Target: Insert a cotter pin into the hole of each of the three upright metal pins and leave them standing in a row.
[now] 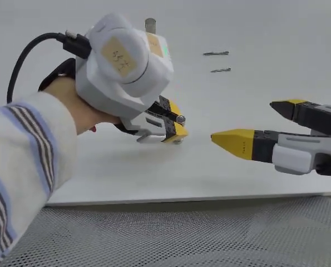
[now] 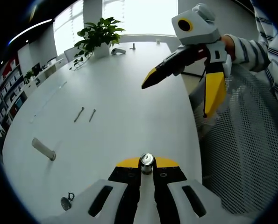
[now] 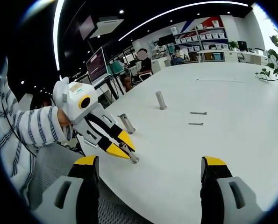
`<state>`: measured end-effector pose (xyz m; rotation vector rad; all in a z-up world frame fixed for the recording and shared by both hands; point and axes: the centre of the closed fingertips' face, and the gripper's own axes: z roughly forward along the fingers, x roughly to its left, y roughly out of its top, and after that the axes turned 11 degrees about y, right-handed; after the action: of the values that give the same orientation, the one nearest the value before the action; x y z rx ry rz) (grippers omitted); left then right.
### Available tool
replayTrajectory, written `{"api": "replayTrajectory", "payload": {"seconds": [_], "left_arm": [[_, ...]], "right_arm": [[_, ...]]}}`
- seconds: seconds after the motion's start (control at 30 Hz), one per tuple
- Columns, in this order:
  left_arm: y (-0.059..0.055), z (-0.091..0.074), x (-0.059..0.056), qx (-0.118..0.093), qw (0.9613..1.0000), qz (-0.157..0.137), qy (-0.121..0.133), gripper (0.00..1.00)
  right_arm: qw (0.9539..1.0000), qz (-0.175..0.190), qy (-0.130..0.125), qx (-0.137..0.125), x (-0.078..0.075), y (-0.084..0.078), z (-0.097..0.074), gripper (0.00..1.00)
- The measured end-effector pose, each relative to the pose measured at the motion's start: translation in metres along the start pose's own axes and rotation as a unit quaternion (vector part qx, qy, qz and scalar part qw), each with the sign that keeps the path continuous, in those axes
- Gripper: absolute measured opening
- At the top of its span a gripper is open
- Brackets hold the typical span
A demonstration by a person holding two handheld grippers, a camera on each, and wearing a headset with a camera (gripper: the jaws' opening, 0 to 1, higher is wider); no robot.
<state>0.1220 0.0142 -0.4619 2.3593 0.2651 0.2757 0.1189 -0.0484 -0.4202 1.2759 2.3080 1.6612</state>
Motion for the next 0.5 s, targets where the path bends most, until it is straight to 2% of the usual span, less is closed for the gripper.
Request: {"api": "replayTrajectory", "payload": {"seconds": [0.13,0.27,0.5], "left_arm": [[-0.0002,-0.0001,0.0001,0.000,1.0000,-0.003,-0.001,0.05],[-0.0002,-0.0003,0.0025,0.001,0.9997,-0.025,-0.002,0.06],[0.0000,-0.0009,-0.0003,-0.004,1.0000,-0.005,-0.005,0.06]], "right_arm": [[1.0000,0.000,0.001,0.002,0.0000,-0.0015,0.0011,0.89],[1.0000,0.001,0.002,0.004,0.0017,-0.0026,0.0021,0.88],[1.0000,0.000,0.001,0.005,0.0030,-0.0021,0.0023,0.88]]}}
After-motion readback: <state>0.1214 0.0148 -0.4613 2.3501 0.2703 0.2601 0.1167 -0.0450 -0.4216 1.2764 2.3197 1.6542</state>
